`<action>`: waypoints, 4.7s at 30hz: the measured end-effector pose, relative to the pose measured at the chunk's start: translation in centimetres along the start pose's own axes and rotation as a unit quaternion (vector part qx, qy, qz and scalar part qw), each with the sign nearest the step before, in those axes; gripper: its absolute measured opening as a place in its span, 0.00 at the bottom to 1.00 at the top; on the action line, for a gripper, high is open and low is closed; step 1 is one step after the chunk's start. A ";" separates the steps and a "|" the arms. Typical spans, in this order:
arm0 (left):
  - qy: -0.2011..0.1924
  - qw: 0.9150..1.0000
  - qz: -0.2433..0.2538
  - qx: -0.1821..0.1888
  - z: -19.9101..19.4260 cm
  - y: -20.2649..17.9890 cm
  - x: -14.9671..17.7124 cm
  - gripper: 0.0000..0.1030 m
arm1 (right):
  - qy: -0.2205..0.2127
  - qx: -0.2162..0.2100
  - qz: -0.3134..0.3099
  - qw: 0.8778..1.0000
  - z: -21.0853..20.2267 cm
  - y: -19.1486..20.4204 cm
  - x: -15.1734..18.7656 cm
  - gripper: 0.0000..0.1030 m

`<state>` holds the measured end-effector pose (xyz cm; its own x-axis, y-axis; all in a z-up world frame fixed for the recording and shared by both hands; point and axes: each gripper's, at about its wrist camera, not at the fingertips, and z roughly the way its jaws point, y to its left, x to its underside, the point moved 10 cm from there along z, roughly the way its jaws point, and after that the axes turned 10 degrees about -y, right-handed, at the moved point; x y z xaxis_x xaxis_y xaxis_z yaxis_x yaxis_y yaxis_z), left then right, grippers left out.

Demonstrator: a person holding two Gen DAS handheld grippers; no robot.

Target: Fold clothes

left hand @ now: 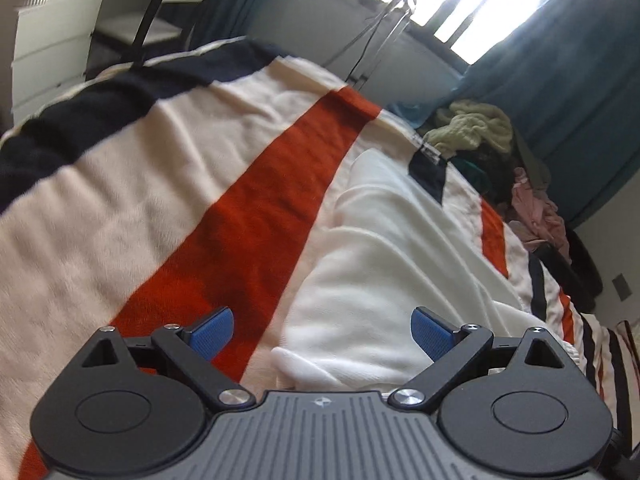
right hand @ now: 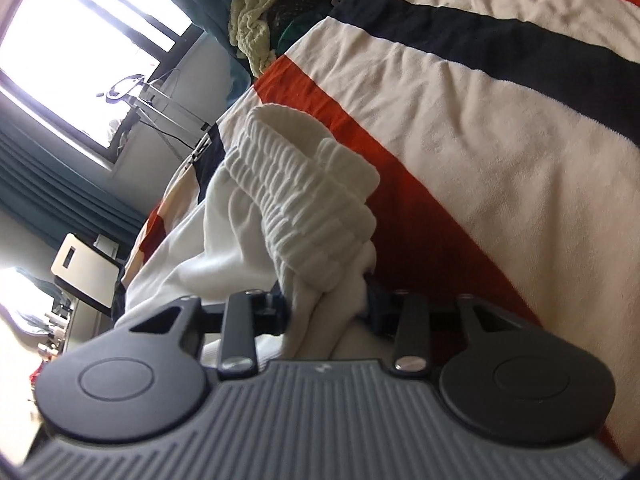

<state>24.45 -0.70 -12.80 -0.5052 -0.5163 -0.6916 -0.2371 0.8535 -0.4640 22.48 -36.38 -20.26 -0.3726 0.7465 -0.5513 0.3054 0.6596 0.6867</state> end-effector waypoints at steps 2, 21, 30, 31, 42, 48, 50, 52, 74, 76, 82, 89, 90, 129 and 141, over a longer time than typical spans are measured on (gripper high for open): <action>0.008 1.000 0.003 -0.001 0.5 0.0 0.4 0.93 | -0.001 0.002 -0.007 1.000 0.0 0.4 -0.1 0.39; 0.070 0.988 -0.109 0.083 4.4 0.3 3.0 0.64 | -0.008 -0.010 0.002 1.000 -0.1 2.4 -0.5 0.39; 0.040 0.974 -0.141 0.174 0.8 -3.8 -0.2 0.39 | -0.052 -0.048 0.011 0.997 -4.3 4.7 -4.6 0.27; 0.041 0.972 -0.139 0.185 0.4 -5.0 -0.5 0.39 | -0.059 -0.052 0.014 0.997 -5.1 4.9 -5.5 0.27; 0.072 0.957 -0.088 0.268 2.9 -25.0 -1.7 0.39 | -0.140 -0.064 0.033 0.988 -11.0 4.2 -19.2 0.27; 0.096 0.950 -0.064 0.291 10.8 -37.6 0.2 0.39 | -0.211 -0.044 0.025 0.976 -8.4 0.0 -29.7 0.27; 0.102 0.949 -0.057 0.293 13.8 -41.2 1.3 0.39 | -0.224 -0.014 0.004 0.974 -6.9 -1.4 -32.3 0.27; 0.112 0.949 -0.041 0.293 16.7 -44.3 2.9 0.39 | -0.236 0.018 -0.019 0.971 -5.3 -2.7 -35.0 0.27; 0.158 0.932 0.187 0.266 20.3 -39.9 16.0 0.58 | -0.139 0.169 0.032 0.975 -4.1 -18.7 -25.1 0.35; 0.152 0.930 0.216 0.256 18.1 -40.2 14.9 0.59 | -0.121 0.183 0.025 0.975 -5.3 -17.7 -25.1 0.35; 0.089 0.918 0.277 0.269 8.5 -41.5 10.4 0.75 | -0.120 0.165 -0.021 0.979 -10.4 -12.1 -26.0 0.35; 0.026 0.904 0.304 0.298 -3.7 -42.5 5.4 0.78 | -0.158 0.108 -0.091 0.977 -18.0 -2.5 -27.2 0.35; 0.014 0.902 0.307 0.302 -5.6 -42.6 4.6 0.87 | -0.163 0.103 -0.104 0.976 -19.1 -1.2 -27.3 0.36; -0.175 0.871 0.343 0.305 -23.4 -27.3 8.0 1.00 | -0.293 0.081 -0.289 0.908 -26.7 4.4 -8.6 1.00; -0.144 0.893 0.321 0.281 -18.4 -25.8 8.0 1.00 | -0.280 0.098 -0.294 0.909 -24.3 3.5 -7.3 1.00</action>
<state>11.28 -25.57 3.81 -0.1334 0.0007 -0.9911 0.5192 0.8519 -0.0693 5.00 -41.63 -2.34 -0.0347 0.1517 -0.9878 0.3686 0.9207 0.1284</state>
